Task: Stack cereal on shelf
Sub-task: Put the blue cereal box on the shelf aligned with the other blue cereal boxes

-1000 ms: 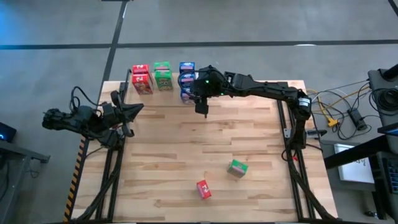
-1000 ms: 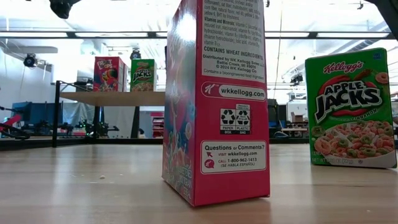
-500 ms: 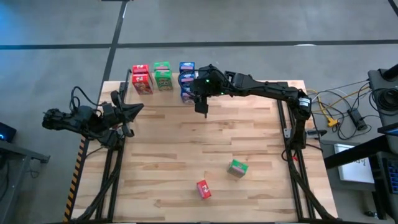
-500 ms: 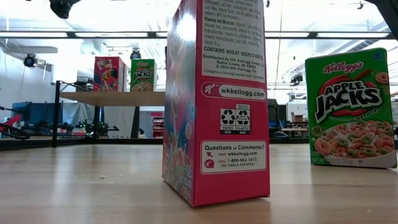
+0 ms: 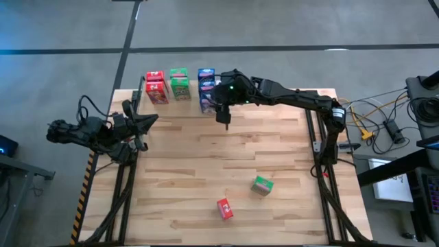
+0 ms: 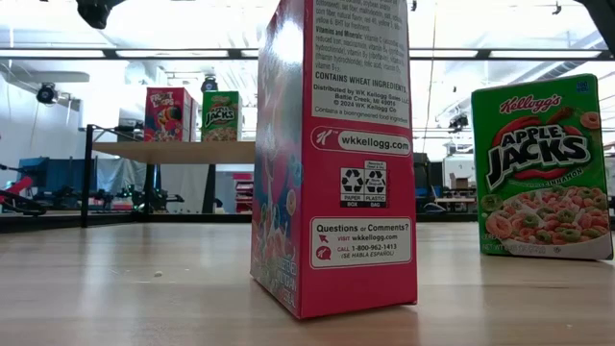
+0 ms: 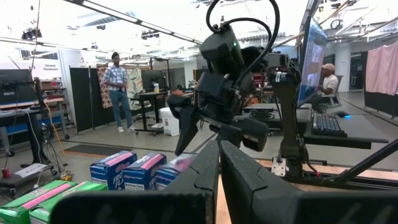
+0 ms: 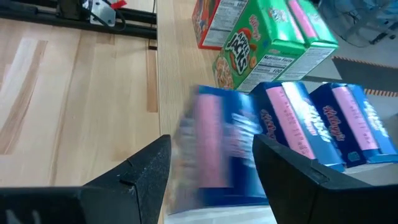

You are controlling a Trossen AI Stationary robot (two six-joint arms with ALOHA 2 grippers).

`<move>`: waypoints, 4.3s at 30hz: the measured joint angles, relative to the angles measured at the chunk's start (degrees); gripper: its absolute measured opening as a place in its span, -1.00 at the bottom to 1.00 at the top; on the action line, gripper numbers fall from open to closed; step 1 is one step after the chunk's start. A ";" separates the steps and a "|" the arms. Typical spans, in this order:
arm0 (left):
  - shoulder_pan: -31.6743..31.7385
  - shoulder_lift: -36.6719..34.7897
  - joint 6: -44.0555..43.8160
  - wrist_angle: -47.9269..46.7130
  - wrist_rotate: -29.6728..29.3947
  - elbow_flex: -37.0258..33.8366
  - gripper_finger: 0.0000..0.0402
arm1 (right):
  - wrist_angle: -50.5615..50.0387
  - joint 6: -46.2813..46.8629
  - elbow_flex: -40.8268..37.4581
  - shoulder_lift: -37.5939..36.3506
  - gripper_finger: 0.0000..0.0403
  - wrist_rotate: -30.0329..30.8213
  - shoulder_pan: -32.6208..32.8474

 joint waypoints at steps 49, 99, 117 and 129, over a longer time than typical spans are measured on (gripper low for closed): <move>0.00 0.13 -0.02 -0.02 0.00 0.00 -1.00 | 1.77 2.86 -8.60 -1.23 -0.94 9.80 0.26; 5.39 24.46 4.00 1.99 0.02 3.04 -1.00 | 41.07 1.46 -50.60 -21.35 -0.94 8.45 7.39; 28.83 38.55 5.19 5.78 13.09 3.63 -1.00 | 54.29 -0.03 -58.97 -23.89 -0.94 -3.67 1.29; 31.36 46.20 4.56 10.47 13.05 4.92 -1.00 | 53.36 0.02 -59.10 -23.89 -0.94 -3.60 0.07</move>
